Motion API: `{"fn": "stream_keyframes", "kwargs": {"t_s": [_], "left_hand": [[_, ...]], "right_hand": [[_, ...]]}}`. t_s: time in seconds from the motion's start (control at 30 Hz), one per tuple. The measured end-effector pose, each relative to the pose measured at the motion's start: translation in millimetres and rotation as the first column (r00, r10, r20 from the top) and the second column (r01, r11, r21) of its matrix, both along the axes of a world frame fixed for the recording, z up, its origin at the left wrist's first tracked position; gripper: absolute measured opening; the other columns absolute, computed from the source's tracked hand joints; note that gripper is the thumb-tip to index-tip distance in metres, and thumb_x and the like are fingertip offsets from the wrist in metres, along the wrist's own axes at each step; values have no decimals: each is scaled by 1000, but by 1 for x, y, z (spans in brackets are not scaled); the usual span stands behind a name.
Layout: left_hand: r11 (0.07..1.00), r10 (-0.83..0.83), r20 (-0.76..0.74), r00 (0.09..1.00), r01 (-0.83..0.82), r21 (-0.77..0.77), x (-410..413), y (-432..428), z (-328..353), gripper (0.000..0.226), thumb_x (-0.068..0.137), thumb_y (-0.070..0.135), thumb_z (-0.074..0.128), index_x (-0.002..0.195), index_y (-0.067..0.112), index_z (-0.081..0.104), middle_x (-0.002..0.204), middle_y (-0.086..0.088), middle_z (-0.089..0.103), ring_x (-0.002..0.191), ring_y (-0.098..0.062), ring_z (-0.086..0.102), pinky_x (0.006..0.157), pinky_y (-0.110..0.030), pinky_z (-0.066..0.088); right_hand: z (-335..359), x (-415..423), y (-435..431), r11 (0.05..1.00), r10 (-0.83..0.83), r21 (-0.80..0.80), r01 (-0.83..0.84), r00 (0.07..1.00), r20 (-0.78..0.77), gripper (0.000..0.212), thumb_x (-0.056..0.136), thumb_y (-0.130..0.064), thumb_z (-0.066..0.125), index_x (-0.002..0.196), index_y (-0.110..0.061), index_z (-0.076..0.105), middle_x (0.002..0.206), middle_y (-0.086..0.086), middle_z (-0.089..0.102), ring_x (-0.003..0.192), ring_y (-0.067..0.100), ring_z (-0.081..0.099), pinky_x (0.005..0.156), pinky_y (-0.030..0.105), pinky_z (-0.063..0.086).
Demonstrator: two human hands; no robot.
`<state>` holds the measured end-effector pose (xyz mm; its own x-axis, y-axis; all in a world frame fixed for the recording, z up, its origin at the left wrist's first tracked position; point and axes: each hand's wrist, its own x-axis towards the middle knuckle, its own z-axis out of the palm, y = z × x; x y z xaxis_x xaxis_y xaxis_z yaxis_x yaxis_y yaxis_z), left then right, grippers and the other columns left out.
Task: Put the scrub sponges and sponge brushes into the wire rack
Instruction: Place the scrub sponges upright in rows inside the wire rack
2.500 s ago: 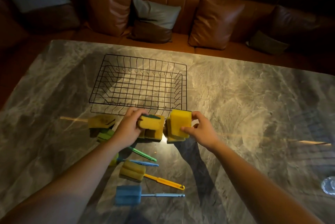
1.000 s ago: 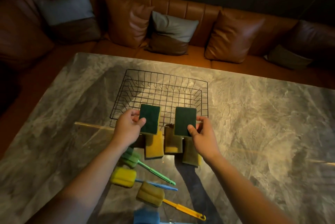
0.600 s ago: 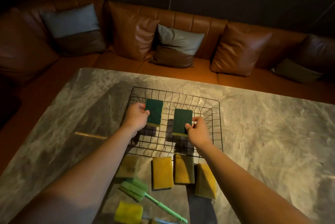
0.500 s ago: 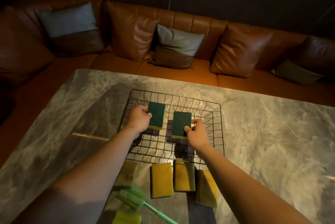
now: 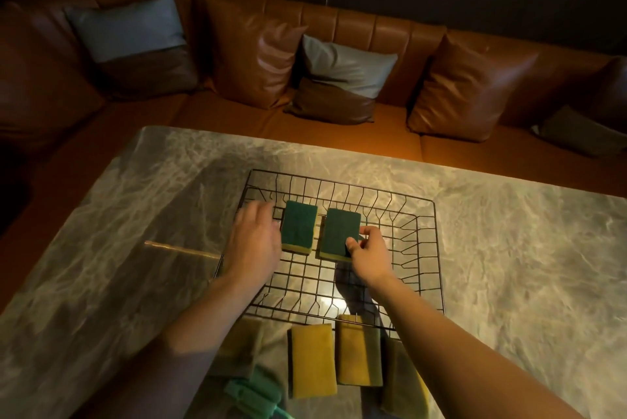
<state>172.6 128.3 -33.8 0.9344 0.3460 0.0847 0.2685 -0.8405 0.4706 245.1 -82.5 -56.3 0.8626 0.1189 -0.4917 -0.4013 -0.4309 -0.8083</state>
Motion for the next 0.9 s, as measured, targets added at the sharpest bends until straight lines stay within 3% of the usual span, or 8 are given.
{"fn": "stream_keyframes", "kwargs": {"t_s": [0.07, 0.17, 0.3, 0.47, 0.6, 0.8, 0.9], "left_hand": [[993, 30, -70, 997, -22, 112, -14, 16, 4, 60, 100, 31, 52, 154, 9, 35, 157, -13, 38, 146, -30, 35, 116, -45, 35], [996, 7, -246, 969, 16, 91, -28, 31, -4, 78, 103, 44, 44, 162, 12, 4, 171, -10, 1, 156, -28, 7, 124, -47, 18], [998, -29, -311, 950, 43, 39, -36, 33, -21, 83, 101, 55, 35, 160, 20, -13, 166, 1, -28, 156, -22, 2, 122, -46, 16], [999, -35, -249, 968, 38, 10, -37, 24, -28, 82, 101, 56, 32, 160, 21, -13, 163, 7, -34, 152, -15, 0, 113, -36, 11], [997, -56, -224, 973, 66, 38, -36, 13, -30, 82, 102, 56, 34, 161, 19, -10, 163, 6, -36, 150, -12, -5, 114, -36, 13], [993, -77, -225, 971, 94, 65, -32, 9, -31, 82, 102, 55, 33, 161, 17, -9, 165, 3, -31, 152, -14, -13, 114, -34, 9], [992, -86, -225, 971, 104, 71, -31, 8, -32, 83, 101, 56, 33, 161, 18, -10, 165, 3, -31, 152, -14, -14, 115, -35, 9]], "right_hand": [[-1, 0, 6, 1000, 0, 27, 0, 1000, -5, 28, 104, -13, 51, 131, -17, 43, 118, 7, 66, 101, 18, 68, 71, 21, 55], [-2, -1, 14, 999, 0, 37, 0, 1000, -1, 28, 104, -14, 51, 131, -17, 43, 120, 9, 66, 102, 19, 68, 75, 26, 55], [-4, -3, 23, 998, -2, 68, 2, 1000, -6, 27, 105, -15, 50, 131, -17, 43, 120, 9, 65, 104, 21, 67, 73, 26, 55], [-3, 0, 32, 998, 10, 67, -9, 1000, -12, 28, 104, -16, 51, 131, -18, 42, 122, 9, 63, 111, 24, 65, 95, 43, 57], [0, 4, 33, 997, 17, 73, -16, 1000, -9, 30, 104, -15, 51, 133, -18, 42, 119, 5, 62, 108, 20, 64, 89, 33, 57], [3, 10, 33, 997, 24, 80, -22, 999, -22, 28, 104, -14, 51, 132, -16, 44, 109, 3, 65, 106, 23, 67, 92, 38, 58], [3, 13, 35, 997, 14, 80, -12, 1000, -25, 26, 104, -14, 52, 129, -16, 46, 114, 8, 67, 108, 25, 67, 97, 43, 57]]}}
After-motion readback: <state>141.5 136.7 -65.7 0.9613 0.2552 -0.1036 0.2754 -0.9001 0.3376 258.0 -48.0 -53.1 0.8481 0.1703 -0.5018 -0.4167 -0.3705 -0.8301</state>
